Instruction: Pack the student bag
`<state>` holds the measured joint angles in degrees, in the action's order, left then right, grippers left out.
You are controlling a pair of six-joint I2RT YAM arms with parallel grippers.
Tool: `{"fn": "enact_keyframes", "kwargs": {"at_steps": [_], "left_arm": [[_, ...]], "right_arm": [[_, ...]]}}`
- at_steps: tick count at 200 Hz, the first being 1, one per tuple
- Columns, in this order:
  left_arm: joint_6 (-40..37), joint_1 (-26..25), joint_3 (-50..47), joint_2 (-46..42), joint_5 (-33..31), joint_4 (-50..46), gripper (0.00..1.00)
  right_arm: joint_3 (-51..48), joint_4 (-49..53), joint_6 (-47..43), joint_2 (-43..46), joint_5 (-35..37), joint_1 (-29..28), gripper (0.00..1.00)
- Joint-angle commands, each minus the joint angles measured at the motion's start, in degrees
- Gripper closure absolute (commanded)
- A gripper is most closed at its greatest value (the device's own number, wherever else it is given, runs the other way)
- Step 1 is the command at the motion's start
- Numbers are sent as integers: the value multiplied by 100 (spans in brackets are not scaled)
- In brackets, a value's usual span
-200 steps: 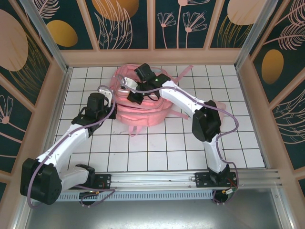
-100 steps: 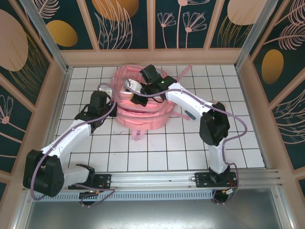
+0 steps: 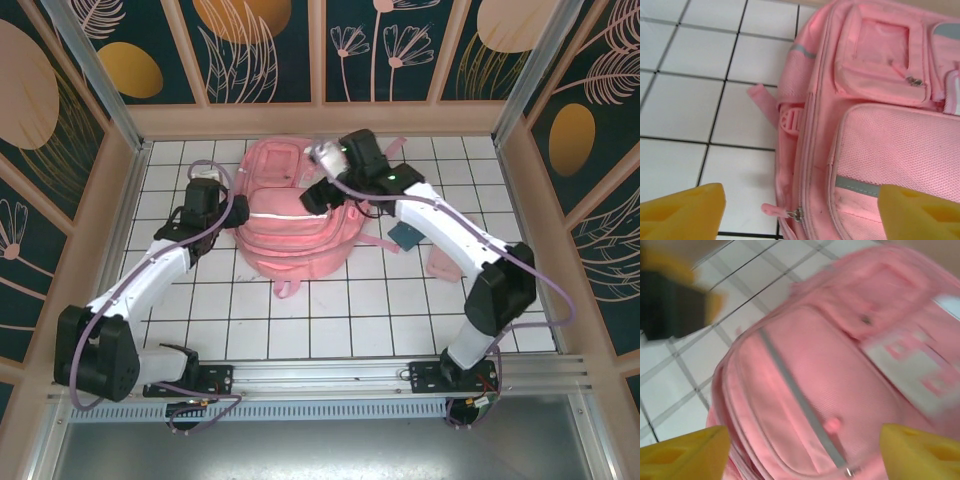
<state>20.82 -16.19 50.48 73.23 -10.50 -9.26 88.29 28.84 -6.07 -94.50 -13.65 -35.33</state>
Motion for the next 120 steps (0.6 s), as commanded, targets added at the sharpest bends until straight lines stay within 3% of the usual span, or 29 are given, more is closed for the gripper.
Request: {"fn": "enact_keyframes", "kwargs": {"at_steps": [1,28,50,80,120], "left_arm": [[283,-10,32,-301,-266,-102,12],[360,-11,82,-365,-88,-14,2],[501,-15,186,-317,75,132,1],[660,-12,479,-21,594,271,1],[777,-14,928,400,1278,329,1]], "right_arm": [[-389,325,2022,222,851,834,17],[-1258,476,2762,551,1411,1607,13],[-1851,390,3162,687,1772,2243,9],[-2436,24,3395,592,1575,3191,7],[-2542,-169,3225,104,1621,3634,6]]}}
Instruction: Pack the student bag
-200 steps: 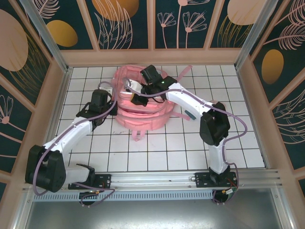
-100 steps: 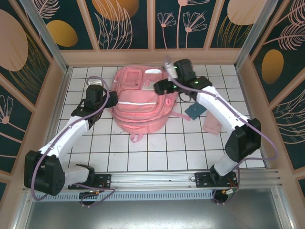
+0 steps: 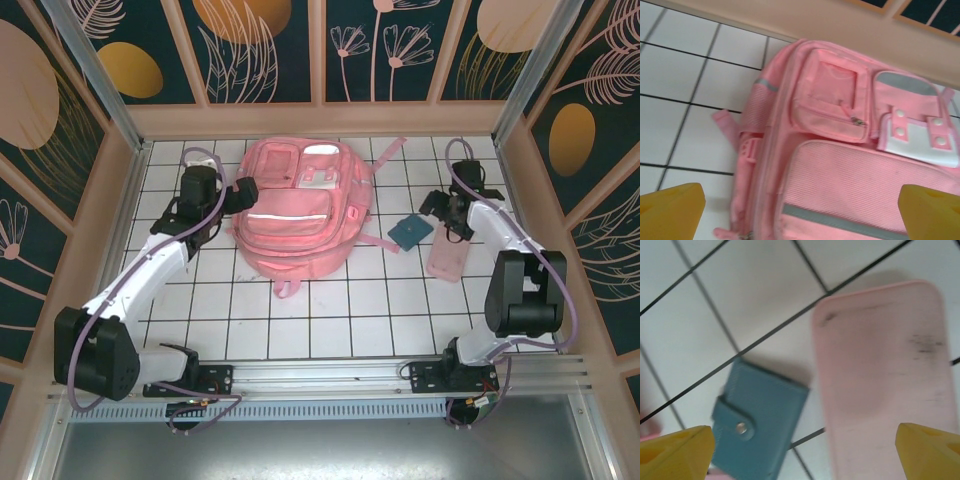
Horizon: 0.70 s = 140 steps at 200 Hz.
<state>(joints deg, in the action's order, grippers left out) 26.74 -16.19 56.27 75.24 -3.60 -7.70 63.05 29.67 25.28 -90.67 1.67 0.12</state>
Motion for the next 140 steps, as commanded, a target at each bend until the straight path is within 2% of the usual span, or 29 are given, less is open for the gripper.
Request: {"fn": "enact_keyframes", "kwargs": {"at_steps": [1,52,104,140], "left_arm": [[184,-15,358,209,601,173,2],[541,-83,392,448,1396,392,2],[768,-651,557,842,1416,569,3],[1041,-1251,894,1363,1564,817,4]], "right_arm": [[-14,-247,87,-290,75,100,6],[-138,-205,98,-649,104,247,5],[-766,-191,294,-485,-53,7,5],[-1305,-190,724,-23,-995,-538,7]]}}
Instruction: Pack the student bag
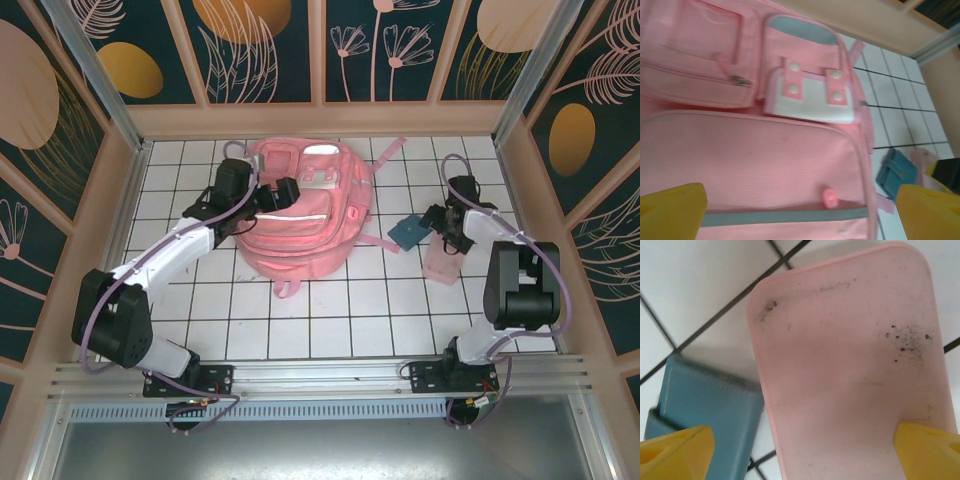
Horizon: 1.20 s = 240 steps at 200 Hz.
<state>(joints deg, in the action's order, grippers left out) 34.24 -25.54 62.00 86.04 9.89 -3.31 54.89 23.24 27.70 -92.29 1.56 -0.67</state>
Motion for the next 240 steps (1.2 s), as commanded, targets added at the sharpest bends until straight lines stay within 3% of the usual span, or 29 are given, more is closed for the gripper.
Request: {"fn": "enact_keyframes", "kwargs": {"at_steps": [1,23,39,70,110,151,181,196,240], "left_arm": [[301,-331,331,300,224,389,4],[439,-677,586,682,373,507,6],[476,-938,810,970,430,516,7],[639,-1420,1286,1616,509,414,13],[812,-1984,2026,2467,678,164,25],[1111,-2261,2616,3292,969,38,34],[1221,-2367,3012,3731,1121,-108,39],[1254,-2371,3175,3922,1141,-261,48],[1243,-2447,3363,4309,1407,-418,52]], "right_arm": [[-493,448,477,144,-1010,-477,7],[-358,637,273,508,-1424,-715,9],[-158,828,253,862,-1115,-643,9],[-274,961,393,1242,-587,-28,8],[-754,516,273,1178,-1277,425,9],[-1009,75,151,846,-2140,423,10],[-1104,-186,78,700,-2432,422,10],[-1053,-163,-17,541,-2459,435,11],[-1147,-312,-71,403,-2673,435,12]]}}
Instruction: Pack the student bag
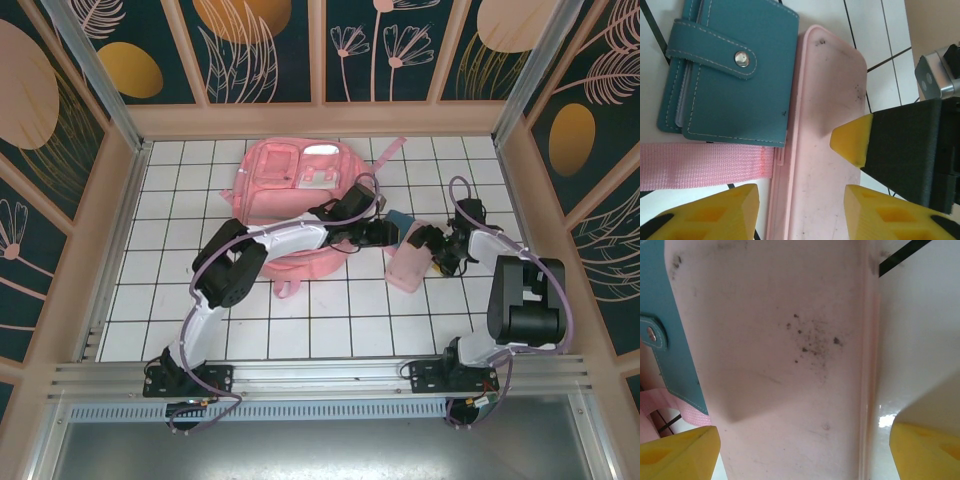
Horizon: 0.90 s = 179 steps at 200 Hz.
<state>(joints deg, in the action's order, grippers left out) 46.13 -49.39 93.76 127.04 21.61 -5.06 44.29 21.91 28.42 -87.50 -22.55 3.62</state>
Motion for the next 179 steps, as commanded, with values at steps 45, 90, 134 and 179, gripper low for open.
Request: {"fn": "enact_keyframes", "kwargs": {"at_steps": [45,90,134,179], "left_arm": [[72,-172,341,554,562,-232,57],[138,-187,363,802,686,-250,65],[153,-186,315,790,641,-188,70],[99,-180,239,645,506,-167,67]], "right_arm": [[-140,-303,-275,-62,-660,7,13],[-219,-525,-251,262,-1357,7,14],[-239,-666,-128,937,-1964,16,15],[-311,-503,-109,1007,-1782,3,18]]}}
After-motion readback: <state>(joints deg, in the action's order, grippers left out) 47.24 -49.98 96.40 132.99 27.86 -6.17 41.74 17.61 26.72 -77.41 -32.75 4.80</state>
